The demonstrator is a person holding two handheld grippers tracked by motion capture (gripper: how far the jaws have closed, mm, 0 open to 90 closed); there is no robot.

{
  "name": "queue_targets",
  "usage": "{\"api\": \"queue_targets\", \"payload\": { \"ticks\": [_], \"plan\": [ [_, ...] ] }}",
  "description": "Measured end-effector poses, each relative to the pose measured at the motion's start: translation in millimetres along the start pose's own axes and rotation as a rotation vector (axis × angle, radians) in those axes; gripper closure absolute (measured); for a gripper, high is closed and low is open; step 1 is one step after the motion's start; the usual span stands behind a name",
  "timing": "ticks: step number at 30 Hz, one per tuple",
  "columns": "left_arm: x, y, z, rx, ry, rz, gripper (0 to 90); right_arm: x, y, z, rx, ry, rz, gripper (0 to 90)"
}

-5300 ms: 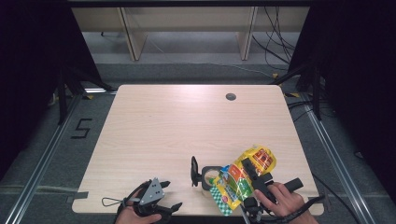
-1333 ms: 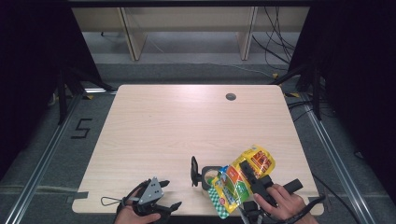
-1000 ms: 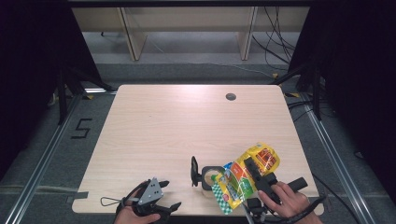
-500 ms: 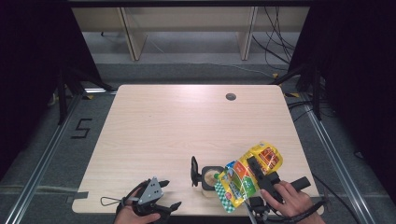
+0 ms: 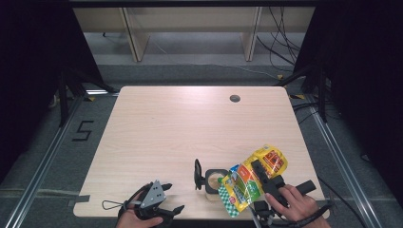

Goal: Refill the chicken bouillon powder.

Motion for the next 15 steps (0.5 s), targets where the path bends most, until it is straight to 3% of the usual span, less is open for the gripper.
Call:
{"api": "queue_targets", "payload": {
  "ticks": [1,2,4,5,10,14,15],
  "plan": [
    [0.2,0.0,-0.2,-0.001,-0.001,0.000,18.1,0.4,2.2,1.1,-0.005,0.017,-0.023,42.4],
    [1.2,-0.3,-0.2,-0.005,0.006,0.000,18.2,-0.6,1.0,0.0,-0.003,0.001,-0.007,42.4],
    [1.0,-0.1,0.5,-0.011,0.006,-0.007,18.2,0.2,2.3,1.1,-0.005,0.019,-0.023,42.4],
    [0.6,-0.3,0.4,-0.004,0.004,-0.005,18.1,-0.7,0.3,-0.6,0.000,-0.002,-0.004,42.5],
    [1.2,-0.1,1.3,-0.002,0.014,-0.006,18.1,3.9,1.1,0.4,-0.001,0.031,-0.036,42.5],
    [0.5,-0.4,-0.1,-0.003,-0.001,0.000,18.1,8.2,0.9,-0.3,0.002,0.043,-0.034,42.5],
    [1.3,0.1,0.7,-0.012,0.013,-0.007,18.1,7.0,-1.4,-2.4,0.010,0.017,-0.003,42.5]
  ]
}}
Point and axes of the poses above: each handheld gripper's, and its own axes: z roughly forward along the jaws, x roughly out of its top, y roughly to its right, the point moved 6 cm from there along z, roughly forward along the jaws, and after that the axes turned 12 degrees about -x, right-handed, at the moved point
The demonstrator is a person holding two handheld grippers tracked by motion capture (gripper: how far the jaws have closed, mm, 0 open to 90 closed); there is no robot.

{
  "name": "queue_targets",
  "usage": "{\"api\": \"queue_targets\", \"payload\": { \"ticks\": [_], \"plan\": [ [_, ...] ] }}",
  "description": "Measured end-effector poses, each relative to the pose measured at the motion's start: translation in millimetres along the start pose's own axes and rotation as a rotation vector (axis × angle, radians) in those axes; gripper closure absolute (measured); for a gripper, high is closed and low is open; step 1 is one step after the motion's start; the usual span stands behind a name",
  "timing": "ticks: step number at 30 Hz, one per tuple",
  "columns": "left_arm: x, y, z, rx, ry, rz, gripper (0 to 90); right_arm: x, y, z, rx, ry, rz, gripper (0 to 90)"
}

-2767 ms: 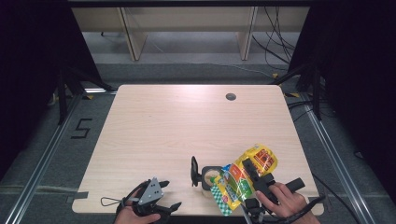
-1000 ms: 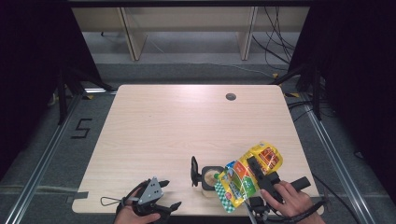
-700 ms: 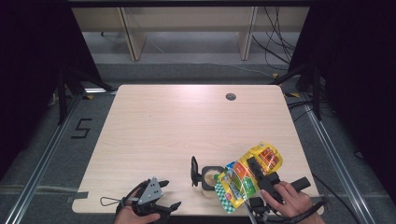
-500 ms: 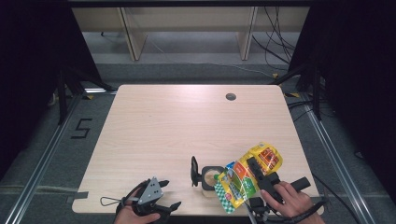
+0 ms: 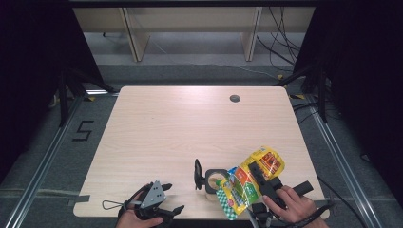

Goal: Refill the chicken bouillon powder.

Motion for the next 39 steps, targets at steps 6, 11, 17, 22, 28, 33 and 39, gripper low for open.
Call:
{"api": "queue_targets", "payload": {
  "ticks": [6,11,17,22,28,33,39],
  "plan": [
    [0.0,0.1,-0.2,-0.003,-0.003,0.000,18.1,-1.2,2.7,2.9,-0.007,0.021,-0.034,43.1],
    [-1.1,-0.4,-0.7,0.011,-0.016,0.009,18.1,-0.7,2.1,2.6,-0.008,0.023,-0.032,43.2],
    [-0.9,0.0,-0.3,0.006,-0.010,0.004,18.2,-1.4,0.9,1.7,-0.006,0.013,-0.020,43.3],
    [-0.1,1.3,-0.6,-0.002,-0.008,0.003,18.1,-1.8,0.2,0.7,0.005,0.008,-0.010,43.4],
    [0.1,1.9,0.2,-0.005,-0.001,-0.002,18.1,-2.0,-0.2,0.4,-0.001,0.000,0.000,43.4],
    [1.0,0.7,1.2,0.000,0.021,0.000,18.2,-2.9,-0.8,0.6,-0.001,-0.002,0.003,43.5],
    [1.1,1.3,0.5,0.006,0.009,-0.001,18.1,-2.5,2.1,2.3,-0.004,0.019,-0.022,44.0]
  ]
}}
Point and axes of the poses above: each handheld gripper's, and its own axes: z roughly forward along the jaws, x roughly out of its top, y roughly to its right, the point moved 6 cm from there along z, roughly forward along the jaws, and after that the axes turned 12 degrees about -x, right-handed, at the moved point
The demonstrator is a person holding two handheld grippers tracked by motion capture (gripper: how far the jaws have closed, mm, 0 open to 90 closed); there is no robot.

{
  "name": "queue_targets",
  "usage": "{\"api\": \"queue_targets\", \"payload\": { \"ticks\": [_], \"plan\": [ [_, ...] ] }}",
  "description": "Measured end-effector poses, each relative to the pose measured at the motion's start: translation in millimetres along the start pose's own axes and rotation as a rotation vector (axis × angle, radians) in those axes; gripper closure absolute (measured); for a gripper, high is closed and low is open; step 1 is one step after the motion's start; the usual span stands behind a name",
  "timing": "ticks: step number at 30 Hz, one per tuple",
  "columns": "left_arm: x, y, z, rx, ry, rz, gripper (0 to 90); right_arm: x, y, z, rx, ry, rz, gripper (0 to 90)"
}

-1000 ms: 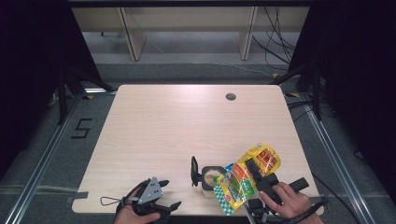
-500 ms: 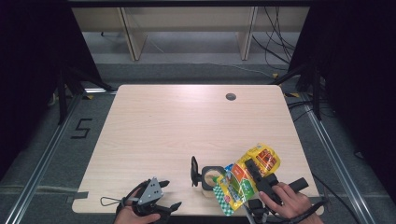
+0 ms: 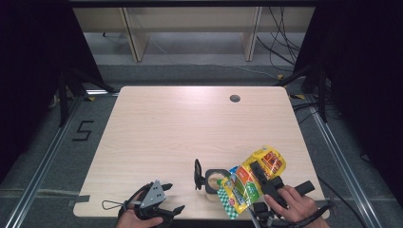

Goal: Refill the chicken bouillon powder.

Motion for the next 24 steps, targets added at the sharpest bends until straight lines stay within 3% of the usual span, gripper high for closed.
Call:
{"api": "queue_targets", "payload": {
  "ticks": [3,5,7,11,13,14,16,17,19,23,24],
  "plan": [
    [-0.9,-0.2,-1.1,-0.006,-0.016,0.008,18.1,0.0,0.2,-0.1,0.001,0.001,0.000,44.3],
    [0.0,-0.8,0.9,-0.004,0.011,0.001,18.2,0.1,0.0,-0.2,0.001,0.001,0.001,44.5],
    [-1.4,-0.9,-1.5,-0.003,-0.024,0.009,18.2,-0.2,-0.9,-0.7,0.004,-0.006,0.008,44.5],
    [0.0,-0.8,0.8,-0.004,0.011,0.002,18.1,-0.1,-0.1,-0.2,0.001,0.000,0.002,44.6],
    [-2.3,-2.7,-2.5,0.005,-0.043,0.024,18.2,-1.3,-1.5,-1.6,0.002,-0.019,0.022,44.7],
    [-1.4,-0.1,-0.7,-0.002,-0.014,0.004,18.2,-1.2,-1.3,-1.5,0.002,-0.017,0.018,44.7],
    [-1.0,-1.2,-1.2,0.003,-0.016,0.010,18.1,-0.3,0.0,-0.4,0.001,-0.001,0.001,44.7],
    [0.1,-0.8,0.8,-0.004,0.011,0.002,18.1,-0.3,-0.1,-0.4,0.001,-0.001,0.001,44.7],
    [-1.3,-0.9,-1.4,-0.003,-0.024,0.009,18.2,-1.0,-1.6,-1.7,0.002,-0.017,0.019,44.7],
    [0.0,-0.9,0.6,-0.002,0.008,0.003,18.1,-1.4,-1.7,-1.9,0.002,-0.019,0.021,44.8],
    [-0.4,-1.2,-0.4,0.005,-0.005,0.005,18.2,-1.6,-1.5,-1.7,-0.005,-0.017,0.019,44.8]
  ]
}}
Point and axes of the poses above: each handheld gripper's, and its own axes: z roughly forward along the jaws, x roughly out of its top, y roughly to its right, the point moved 6 cm from there along z, roughly forward along the jaws, and after that the axes turned 12 degrees about -x, right-handed, at the moved point
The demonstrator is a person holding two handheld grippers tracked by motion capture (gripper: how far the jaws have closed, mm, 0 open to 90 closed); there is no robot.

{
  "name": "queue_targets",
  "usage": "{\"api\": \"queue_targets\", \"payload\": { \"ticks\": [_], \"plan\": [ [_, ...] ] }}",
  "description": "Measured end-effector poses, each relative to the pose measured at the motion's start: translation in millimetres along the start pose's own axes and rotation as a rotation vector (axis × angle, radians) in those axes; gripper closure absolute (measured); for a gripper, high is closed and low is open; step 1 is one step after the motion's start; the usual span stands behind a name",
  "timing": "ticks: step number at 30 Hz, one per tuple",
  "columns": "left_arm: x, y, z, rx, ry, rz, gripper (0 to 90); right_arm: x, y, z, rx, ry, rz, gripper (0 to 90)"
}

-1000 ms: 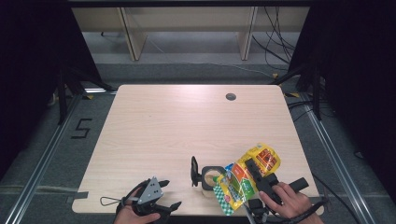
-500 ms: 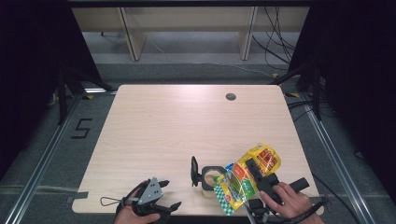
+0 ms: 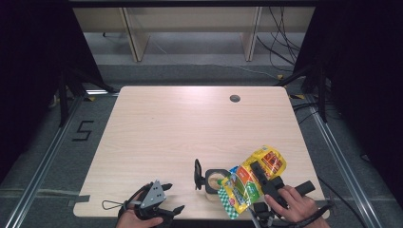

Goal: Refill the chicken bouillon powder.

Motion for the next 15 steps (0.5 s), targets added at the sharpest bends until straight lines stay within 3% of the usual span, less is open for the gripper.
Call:
{"api": "queue_targets", "payload": {
  "ticks": [4,5,8,10,11,13,15],
  "plan": [
    [-0.6,0.4,-1.0,-0.002,-0.012,0.005,18.1,0.1,1.0,0.9,0.003,0.010,-0.012,44.8],
    [0.3,0.3,0.8,-0.007,0.013,0.000,18.2,0.3,1.3,1.2,0.002,0.013,-0.014,44.8],
    [-1.1,0.2,-1.2,-0.007,-0.020,0.005,18.2,-0.4,0.2,0.1,0.001,0.000,-0.003,44.9],
    [-0.7,0.3,-1.1,-0.006,-0.015,0.005,18.1,-0.3,0.2,-0.2,0.001,0.002,-0.003,45.1],
    [0.4,0.4,1.0,-0.007,0.015,-0.002,18.1,-0.2,0.0,-0.1,0.000,0.000,-0.001,45.1],
    [-1.3,-1.7,-1.6,-0.002,-0.031,0.016,18.2,-0.4,-0.2,0.0,0.003,0.000,-0.001,45.2],
    [-0.8,1.0,-0.5,-0.006,-0.011,0.001,18.2,-0.4,0.1,-0.1,0.001,0.000,-0.003,45.2]
  ]
}}
Point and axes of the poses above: each handheld gripper's, and its own axes: z roughly forward along the jaws, x roughly out of its top, y roughly to its right, the point moved 6 cm from there along z, roughly forward along the jaws, and after that the axes turned 12 degrees about -x, right-handed, at the moved point
